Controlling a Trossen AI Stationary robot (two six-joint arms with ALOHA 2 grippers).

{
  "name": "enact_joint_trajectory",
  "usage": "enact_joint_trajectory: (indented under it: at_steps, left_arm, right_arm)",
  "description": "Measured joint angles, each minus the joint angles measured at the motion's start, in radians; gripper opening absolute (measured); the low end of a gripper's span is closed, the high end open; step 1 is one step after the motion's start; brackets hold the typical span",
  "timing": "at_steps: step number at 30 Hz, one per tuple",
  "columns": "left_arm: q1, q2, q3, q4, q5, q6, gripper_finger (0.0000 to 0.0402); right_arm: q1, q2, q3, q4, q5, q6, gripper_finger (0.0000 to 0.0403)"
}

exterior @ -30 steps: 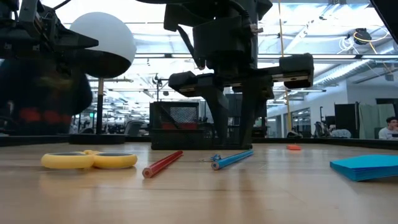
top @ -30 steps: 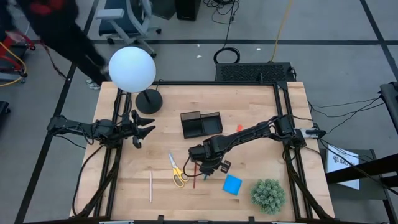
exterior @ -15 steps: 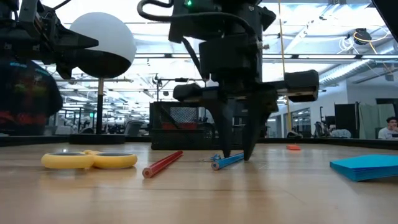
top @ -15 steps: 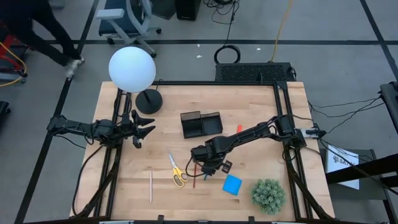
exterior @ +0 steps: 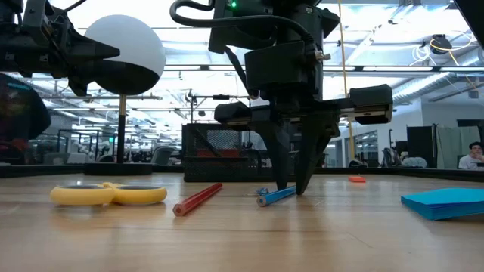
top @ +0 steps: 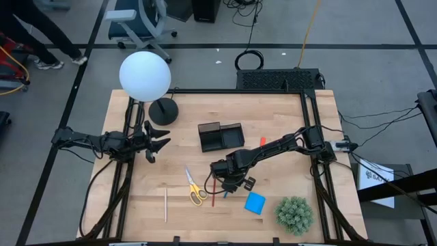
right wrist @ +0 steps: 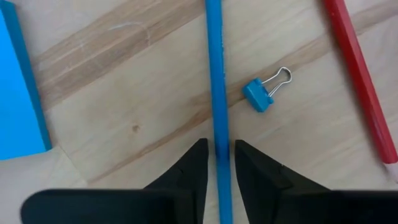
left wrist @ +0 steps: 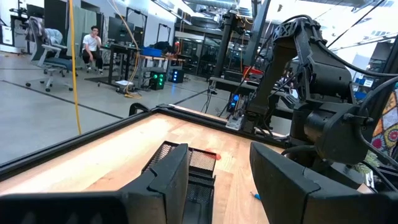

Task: Pick and place office supplies into organizer
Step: Put the blue pencil into the desk organizer

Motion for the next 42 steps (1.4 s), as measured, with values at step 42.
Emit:
enact_joint_trajectory:
  at_steps: [42]
  left_arm:
    - [0.000,0.000,0.000,-0.008,0.000,0.009,0.0170]
  right_arm:
    - [0.000,0.003,-0.003,0.002,-0.060,0.046,0.0021]
